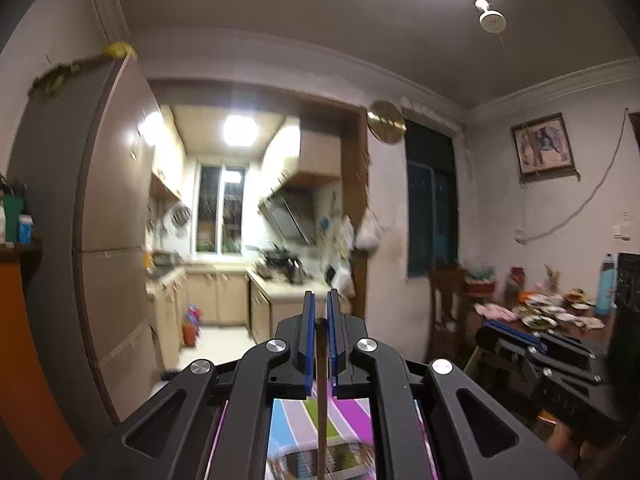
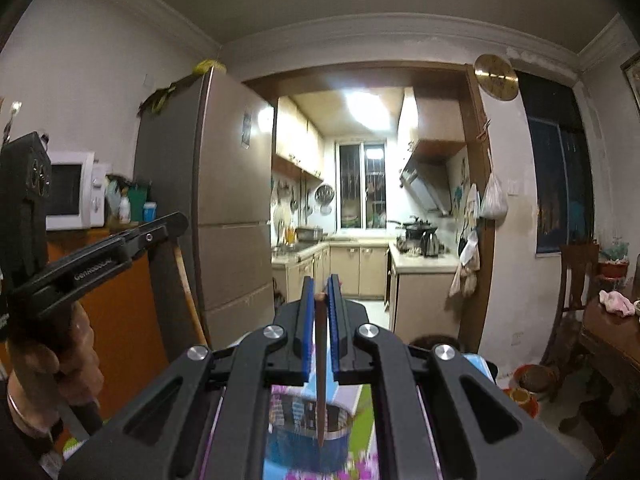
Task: Organize utensils
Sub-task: 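Lift the left tool's chopstick over the holder while the right tool lowers its chopstick in, then open the left tool over the holder while the right tool releases its chopstick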
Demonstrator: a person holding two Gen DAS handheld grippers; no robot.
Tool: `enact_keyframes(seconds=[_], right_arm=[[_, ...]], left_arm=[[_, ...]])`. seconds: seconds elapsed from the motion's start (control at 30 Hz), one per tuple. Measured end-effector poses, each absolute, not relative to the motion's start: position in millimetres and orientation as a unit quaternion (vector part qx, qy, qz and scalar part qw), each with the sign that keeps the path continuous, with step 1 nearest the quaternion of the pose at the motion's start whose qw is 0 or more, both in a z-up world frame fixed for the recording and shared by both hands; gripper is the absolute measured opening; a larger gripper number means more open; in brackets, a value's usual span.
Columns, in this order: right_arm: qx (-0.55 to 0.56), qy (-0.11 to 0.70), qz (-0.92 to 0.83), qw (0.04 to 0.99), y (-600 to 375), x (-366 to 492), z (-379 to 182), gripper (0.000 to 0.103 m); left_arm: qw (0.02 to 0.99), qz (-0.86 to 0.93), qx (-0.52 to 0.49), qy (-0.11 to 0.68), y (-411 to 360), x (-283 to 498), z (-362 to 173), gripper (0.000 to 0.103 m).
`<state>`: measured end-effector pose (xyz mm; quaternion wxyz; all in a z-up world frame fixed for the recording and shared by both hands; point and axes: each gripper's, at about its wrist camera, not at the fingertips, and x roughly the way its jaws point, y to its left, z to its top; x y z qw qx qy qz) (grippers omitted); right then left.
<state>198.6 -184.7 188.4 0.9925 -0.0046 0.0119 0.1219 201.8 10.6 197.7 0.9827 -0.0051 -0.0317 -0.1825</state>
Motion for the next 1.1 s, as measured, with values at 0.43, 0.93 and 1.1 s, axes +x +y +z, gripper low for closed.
enact_keyframes(seconds=[0.43, 0.93, 1.1], right_arm=[[0.055, 0.056, 0.096, 0.992, -190, 300, 128, 0.005], [0.101, 0.140, 0.123, 0.977, -178, 320, 74, 0.006], [0.103, 0.142, 0.103, 0.979, -185, 313, 72, 0.047]], left_arm=[[0.985, -0.160, -0.056, -0.023, 9, 296, 142, 0.007], [0.984, -0.166, -0.066, 0.029, 18, 330, 90, 0.007], [0.986, -0.150, -0.056, 0.048, 21, 329, 74, 0.007]])
